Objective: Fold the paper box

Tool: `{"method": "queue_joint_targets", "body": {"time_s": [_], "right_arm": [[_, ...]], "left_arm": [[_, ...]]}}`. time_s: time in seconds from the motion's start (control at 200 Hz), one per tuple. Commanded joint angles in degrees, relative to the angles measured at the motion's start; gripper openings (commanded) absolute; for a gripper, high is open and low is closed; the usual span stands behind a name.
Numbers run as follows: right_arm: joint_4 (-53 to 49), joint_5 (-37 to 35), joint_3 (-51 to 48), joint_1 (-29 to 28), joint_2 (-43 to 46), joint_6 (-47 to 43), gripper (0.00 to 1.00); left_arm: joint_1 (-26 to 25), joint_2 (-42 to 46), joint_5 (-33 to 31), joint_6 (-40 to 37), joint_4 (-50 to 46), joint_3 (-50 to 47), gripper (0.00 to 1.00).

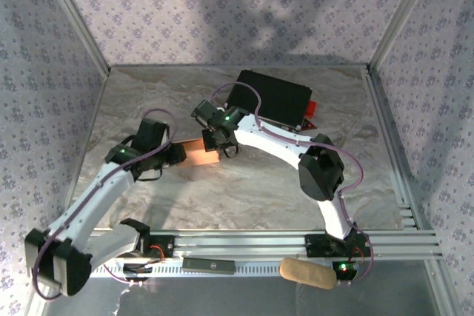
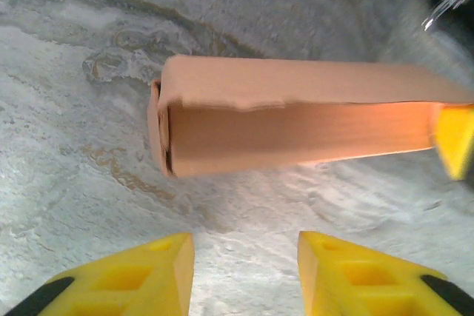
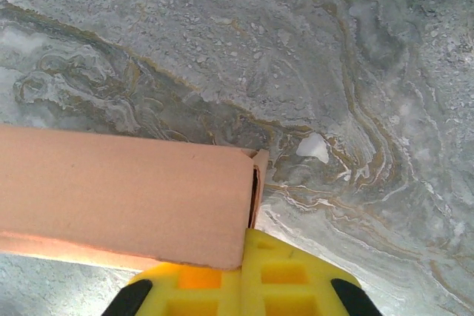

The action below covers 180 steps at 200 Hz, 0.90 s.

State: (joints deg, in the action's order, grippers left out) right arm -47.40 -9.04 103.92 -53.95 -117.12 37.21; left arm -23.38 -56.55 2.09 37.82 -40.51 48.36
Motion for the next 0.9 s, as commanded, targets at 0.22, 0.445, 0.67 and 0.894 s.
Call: {"method": "queue_joint_targets", "body": {"time_s": [0.22,0.445,0.67,0.894], "right_arm": [[-1.3,0.7,-1.8,-0.6,-0.9,-0.7,0.0],[-1.3,0.9,-1.7,-0.7,-0.9,-0.7,0.0],[-1.3,1.2,-1.6,-0.6,-0.9,-0.7,0.0],[-1.1,1.3,-1.5,-0.8,-1.1,-0.7,0.0]], "left_arm": [[0.7,7.9,-6.6,39.3,2.7,-3.6,0.71],[9.8,3.3,1.8,49.7,12.4,-6.1,0.93],[12.7,-1.7,12.2,60.3,29.5,-14.6,0.89],[12.7,3.0,9.5,63.1,30.3,-19.3,0.76]]}}
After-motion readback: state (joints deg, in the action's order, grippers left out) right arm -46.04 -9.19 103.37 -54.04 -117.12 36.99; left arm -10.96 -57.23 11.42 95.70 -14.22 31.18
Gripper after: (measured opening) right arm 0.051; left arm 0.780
